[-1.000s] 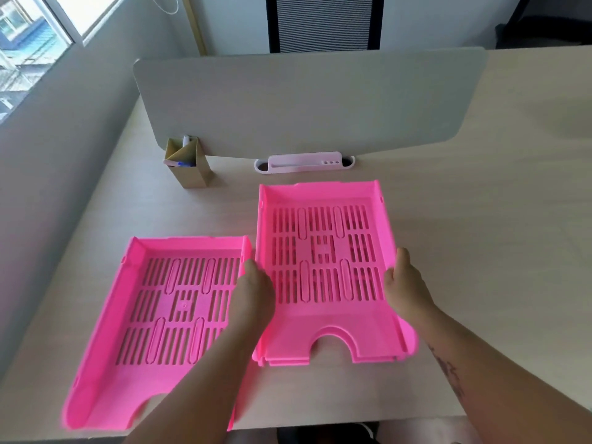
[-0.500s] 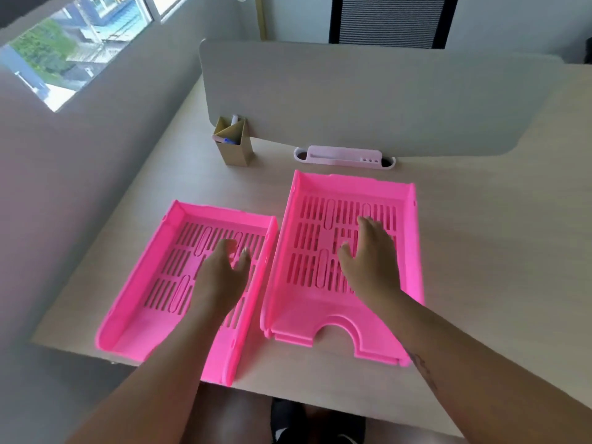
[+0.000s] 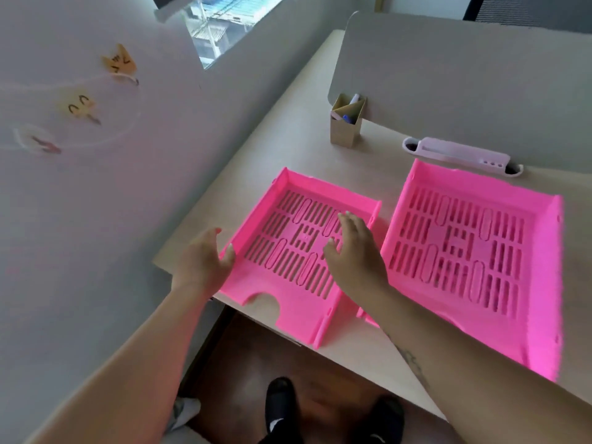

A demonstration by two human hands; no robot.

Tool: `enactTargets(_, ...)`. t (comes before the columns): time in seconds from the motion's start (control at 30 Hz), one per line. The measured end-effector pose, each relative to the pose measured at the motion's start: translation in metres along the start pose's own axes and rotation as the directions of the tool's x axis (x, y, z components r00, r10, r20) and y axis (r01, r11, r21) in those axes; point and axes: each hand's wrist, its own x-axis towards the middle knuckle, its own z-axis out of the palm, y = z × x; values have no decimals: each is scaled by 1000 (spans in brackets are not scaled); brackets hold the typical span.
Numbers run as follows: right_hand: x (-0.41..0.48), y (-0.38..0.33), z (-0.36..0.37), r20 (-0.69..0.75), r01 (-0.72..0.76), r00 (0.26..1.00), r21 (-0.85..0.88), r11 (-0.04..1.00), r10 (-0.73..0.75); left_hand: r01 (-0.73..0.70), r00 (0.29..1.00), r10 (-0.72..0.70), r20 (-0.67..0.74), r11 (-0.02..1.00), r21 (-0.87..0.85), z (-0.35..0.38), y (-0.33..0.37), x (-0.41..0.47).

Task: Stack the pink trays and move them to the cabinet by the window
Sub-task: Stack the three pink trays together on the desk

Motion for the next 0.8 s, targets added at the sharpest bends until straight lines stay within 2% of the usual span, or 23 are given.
enactTargets(0.27,-15,-8,39,-53,-366,929,30,930,367,-88,974,90,206,996,-18,20,-21,38)
enactTargets(0.33,-18,-9,50,-46,-478,874,97,873,484,-101,962,114,250,993,-62,29,-27,44)
enactTargets(0.43,-23,-2,66,-16,-658,742,169,734,670,-120,954,146,260,986,-114,46,-38,50)
enactTargets(0.5,-26,5,74,14,-720,683,175,671,730,-102,961,131,244,986,-129,53,-45,53)
enactTargets(0.63,-31,11,77,21,-718,687,170,675,726,-140,953,160,257,986,-96,46,-48,55)
enactTargets(0.8,-16,-12,52,-1,-616,773,237,751,634,-142,973,160,165,983,-111,6,-34,55)
